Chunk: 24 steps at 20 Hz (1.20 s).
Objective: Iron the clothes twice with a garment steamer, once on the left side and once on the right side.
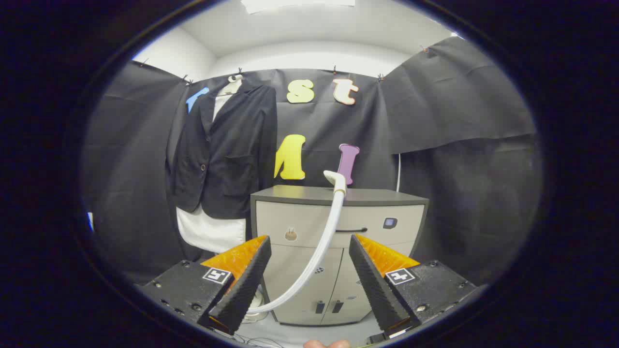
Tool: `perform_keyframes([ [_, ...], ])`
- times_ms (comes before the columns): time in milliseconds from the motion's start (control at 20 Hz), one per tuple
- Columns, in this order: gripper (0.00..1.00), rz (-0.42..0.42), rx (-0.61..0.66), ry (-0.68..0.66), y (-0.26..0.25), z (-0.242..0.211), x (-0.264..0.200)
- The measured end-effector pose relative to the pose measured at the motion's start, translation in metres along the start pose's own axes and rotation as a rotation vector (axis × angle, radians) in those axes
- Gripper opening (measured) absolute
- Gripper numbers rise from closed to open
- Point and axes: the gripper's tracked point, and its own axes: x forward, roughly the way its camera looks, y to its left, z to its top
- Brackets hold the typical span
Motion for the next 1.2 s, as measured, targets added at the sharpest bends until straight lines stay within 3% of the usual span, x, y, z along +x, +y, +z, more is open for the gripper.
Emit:
perform_keyframes([
  [450, 1.00, 0.018, 0.025, 0.001, -0.010, 0.007, 0.002],
  [700, 1.00, -0.014, 0.046, 0.065, -0.023, -0.011, 0.002],
  [1200, 1.00, -0.066, 0.073, 0.091, -0.036, 0.001, -0.001],
])
